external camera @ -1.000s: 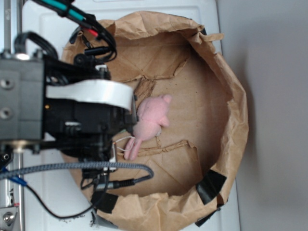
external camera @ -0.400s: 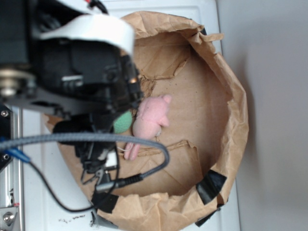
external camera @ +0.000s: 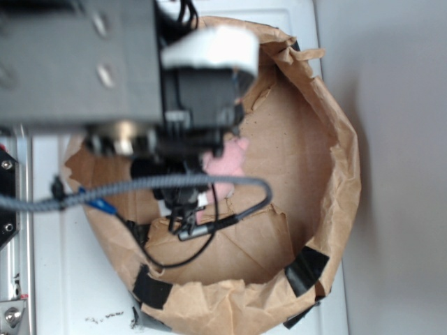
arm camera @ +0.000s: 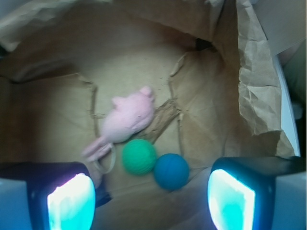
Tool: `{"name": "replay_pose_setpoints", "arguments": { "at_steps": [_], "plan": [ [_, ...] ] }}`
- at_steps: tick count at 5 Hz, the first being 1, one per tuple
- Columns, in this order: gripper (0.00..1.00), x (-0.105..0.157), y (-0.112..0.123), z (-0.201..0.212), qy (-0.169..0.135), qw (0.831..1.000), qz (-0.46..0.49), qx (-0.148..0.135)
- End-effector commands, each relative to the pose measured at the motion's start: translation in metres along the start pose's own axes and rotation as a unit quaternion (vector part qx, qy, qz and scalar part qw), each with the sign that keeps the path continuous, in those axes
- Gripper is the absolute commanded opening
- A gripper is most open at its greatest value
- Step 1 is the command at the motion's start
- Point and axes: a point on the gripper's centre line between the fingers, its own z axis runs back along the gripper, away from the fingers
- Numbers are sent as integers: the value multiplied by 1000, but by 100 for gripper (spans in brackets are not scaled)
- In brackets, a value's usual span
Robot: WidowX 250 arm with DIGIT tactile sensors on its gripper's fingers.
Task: Grab the green ball.
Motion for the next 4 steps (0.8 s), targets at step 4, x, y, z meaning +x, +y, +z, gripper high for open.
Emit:
{"name": "replay_pose_setpoints", "arguments": {
  "at_steps": [4],
  "plan": [
    [100,9,2,-56,21,990,-129,-45]
  ]
}}
